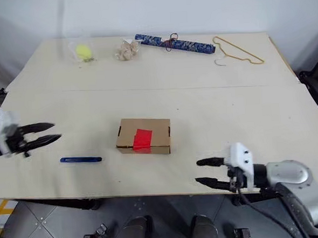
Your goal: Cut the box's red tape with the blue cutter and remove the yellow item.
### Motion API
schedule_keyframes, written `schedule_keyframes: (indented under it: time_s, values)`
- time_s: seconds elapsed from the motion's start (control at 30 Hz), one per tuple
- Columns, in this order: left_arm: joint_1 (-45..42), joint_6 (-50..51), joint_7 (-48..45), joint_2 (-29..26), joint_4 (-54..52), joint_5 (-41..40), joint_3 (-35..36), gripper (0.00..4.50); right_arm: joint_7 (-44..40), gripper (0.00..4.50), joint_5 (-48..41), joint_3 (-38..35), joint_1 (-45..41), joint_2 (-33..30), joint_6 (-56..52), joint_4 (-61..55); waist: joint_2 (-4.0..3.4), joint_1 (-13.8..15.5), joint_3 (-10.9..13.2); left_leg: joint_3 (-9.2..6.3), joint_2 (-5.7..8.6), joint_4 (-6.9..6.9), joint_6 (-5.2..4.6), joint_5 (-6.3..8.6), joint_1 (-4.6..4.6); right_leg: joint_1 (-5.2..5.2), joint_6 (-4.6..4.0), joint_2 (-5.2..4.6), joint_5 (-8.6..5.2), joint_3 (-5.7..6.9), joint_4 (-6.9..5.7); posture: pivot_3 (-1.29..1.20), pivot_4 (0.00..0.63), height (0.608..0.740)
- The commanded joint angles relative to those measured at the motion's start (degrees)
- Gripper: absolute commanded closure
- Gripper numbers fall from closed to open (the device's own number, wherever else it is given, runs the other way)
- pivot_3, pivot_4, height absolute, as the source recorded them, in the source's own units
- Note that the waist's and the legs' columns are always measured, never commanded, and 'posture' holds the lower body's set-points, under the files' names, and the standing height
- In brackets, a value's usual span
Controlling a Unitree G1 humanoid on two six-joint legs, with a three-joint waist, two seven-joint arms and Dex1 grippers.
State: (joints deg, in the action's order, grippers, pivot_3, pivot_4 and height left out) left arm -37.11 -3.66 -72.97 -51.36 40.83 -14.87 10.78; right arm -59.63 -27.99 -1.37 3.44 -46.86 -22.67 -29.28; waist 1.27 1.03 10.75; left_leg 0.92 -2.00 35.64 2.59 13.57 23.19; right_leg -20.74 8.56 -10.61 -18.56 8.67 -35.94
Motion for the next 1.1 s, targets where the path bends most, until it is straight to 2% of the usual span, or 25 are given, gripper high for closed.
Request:
schedule_keyframes:
  time_s: [0.03, 0.13, 0.27, 0.37, 0.5, 0.6, 0.73, 0.97, 1.1]
  values:
    - [-8.49, 0.9, 1.77, 5.56, -0.9, 4.59, -6.78, 3.42, 2.06, 3.39, 4.57, 5.8, -4.31, 1.4, -0.2, 0.13, 0.02, 0.24, 0.01, 0.02, 0.0, 0.09, -0.01, 0.01, 0.02, 0.01, 0.03, 0.0, 0.05, -0.03, 0.0, 0.0, 0.15, 0.74]
    - [-15.69, -1.22, 6.04, 11.32, 4.0, 9.09, -10.96, 4.38, 2.54, 4.47, 8.08, 10.92, -7.92, 3.57, 0.65, 3.31, 0.11, 0.25, 0.04, 0.05, 0.0, 0.33, -0.08, 0.05, 0.1, 0.01, 0.08, 0.02, 0.1, -0.08, 0.0, 0.0, 0.15, 0.74]
    - [-21.67, -3.97, 10.55, 16.18, 11.18, 13.52, -14.22, 4.48, 4.48, 4.5, 8.37, 14.84, -11.52, 8.66, -1.78, 5.64, 0.13, -0.47, 0.06, 0.15, 0.0, 0.31, -0.13, 0.09, 0.09, -0.03, 0.11, 0.03, 0.11, -0.14, 0.04, 0.0, 0.15, 0.74]
    - [-24.37, -2.03, 6.99, 18.88, 14.15, 13.95, -15.89, 4.48, 6.12, 4.5, 7.61, 17.1, -15.44, 12.73, -6.32, 6.99, 0.14, -0.96, 0.06, 0.19, 0.0, 0.28, -0.16, 0.11, 0.11, -0.05, 0.11, 0.02, 0.11, -0.15, 0.07, 0.0, 0.15, 0.74]
    - [-24.06, 1.9, -1.04, 18.71, 13.43, 14.23, -18.58, 4.48, 10.08, 4.5, 9.64, 17.43, -19.75, 17.65, -6.88, 11.41, 0.15, -1.24, 0.07, 0.21, -0.01, 0.3, -0.16, 0.13, 0.11, -0.07, 0.12, 0.03, 0.12, -0.18, 0.08, 0.0, 0.15, 0.74]
    - [-22.72, 6.94, -5.53, 18.78, 9.57, 13.06, -19.25, 4.48, 13.62, 4.5, 9.41, 15.84, -21.95, 20.84, -8.49, 13.98, 0.14, -1.17, 0.08, 0.22, -0.01, 0.29, -0.16, 0.12, 0.12, -0.1, 0.12, 0.03, 0.12, -0.2, 0.05, 0.0, 0.15, 0.74]
    - [-18.48, 18.14, -8.09, 19.65, -1.45, 10.95, -19.86, 4.48, 15.73, 4.5, 10.45, 13.14, -24.63, 20.29, -9.28, 16.5, 0.14, -1.01, 0.08, 0.23, 0.0, 0.31, -0.18, 0.14, 0.16, -0.12, 0.13, 0.02, 0.13, -0.25, 0.04, 0.0, 0.15, 0.74]
    - [-9.59, 36.27, -0.87, 23.9, -21.79, 8.19, -20.67, 4.48, 12.88, 4.5, 8.78, 6.8, -28.7, 14.37, -10.65, 20.61, 0.1, -1.04, 0.1, 0.26, 0.0, 0.35, -0.21, 0.16, 0.16, -0.12, 0.15, 0.02, 0.14, -0.32, 0.04, 0.0, 0.15, 0.74]
    - [-6.05, 42.12, 5.87, 28.6, -28.24, 7.07, -20.63, 4.48, 9.44, 4.5, 8.87, 6.29, -32.49, 12.67, -9.95, 25.8, 0.1, -1.23, 0.1, 0.33, -0.01, 0.33, -0.21, 0.16, 0.13, -0.15, 0.15, 0.03, 0.14, -0.39, 0.03, 0.0, 0.15, 0.74]
